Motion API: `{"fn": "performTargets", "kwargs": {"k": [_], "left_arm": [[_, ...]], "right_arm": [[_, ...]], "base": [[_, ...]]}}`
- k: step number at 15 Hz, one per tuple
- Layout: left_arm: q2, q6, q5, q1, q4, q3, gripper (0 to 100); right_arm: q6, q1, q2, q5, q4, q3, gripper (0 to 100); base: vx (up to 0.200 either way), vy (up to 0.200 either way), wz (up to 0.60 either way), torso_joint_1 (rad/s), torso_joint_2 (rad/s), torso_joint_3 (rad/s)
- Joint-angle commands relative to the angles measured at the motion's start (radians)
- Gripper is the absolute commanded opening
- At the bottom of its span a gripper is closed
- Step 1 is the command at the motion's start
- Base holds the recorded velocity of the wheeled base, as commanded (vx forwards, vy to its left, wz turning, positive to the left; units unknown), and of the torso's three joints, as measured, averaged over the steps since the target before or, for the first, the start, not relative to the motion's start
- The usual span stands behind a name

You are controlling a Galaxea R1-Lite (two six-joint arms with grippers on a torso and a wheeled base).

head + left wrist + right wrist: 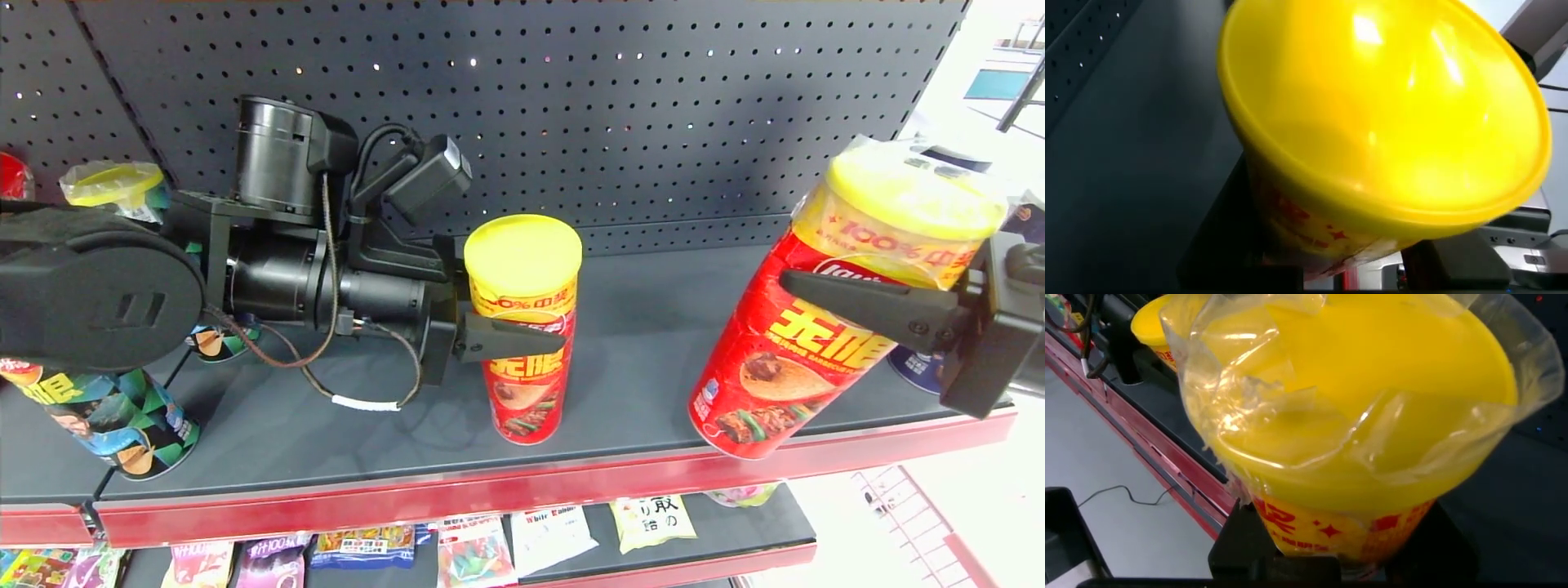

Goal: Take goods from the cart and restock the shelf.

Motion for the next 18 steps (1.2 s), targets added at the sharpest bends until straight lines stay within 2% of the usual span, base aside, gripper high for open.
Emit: {"fn": "performTargets", "kwargs": {"k": [1, 2, 4, 15, 18], "left_arm": [[-0.010, -0.002, 0.000, -0.001, -0.001, 0.003, 0], [-0.011, -0.004, 0.000, -0.001, -0.001, 0.005, 0], [-0.022, -0.053, 0.002, -0.001, -0.001, 0.003, 0], [-0.037, -0.062, 0.009, -0.008, 0.000, 0.036, 0], [-0.046, -0.110, 0.009, -0.010, -0.001, 0.032, 0]], "right_arm": [[-0.001, 0.000, 0.000, 0.000, -0.001, 0.001, 0], [-0.001, 0.000, 0.000, 0.000, -0.001, 0.001, 0], [-0.001, 0.000, 0.000, 0.000, -0.001, 0.001, 0], [-0.001, 0.000, -0.003, 0.000, -0.001, 0.008, 0], [-0.001, 0.000, -0.003, 0.000, -0.001, 0.008, 0]], "base": [[0.000, 0.000, 0.00, 0.000, 0.00, 0.000], [0.000, 0.000, 0.00, 0.000, 0.00, 0.000], [0.000, 0.000, 0.00, 0.000, 0.00, 0.000], [0.000, 0.000, 0.00, 0.000, 0.00, 0.000], [0.000, 0.000, 0.00, 0.000, 0.00, 0.000]]}}
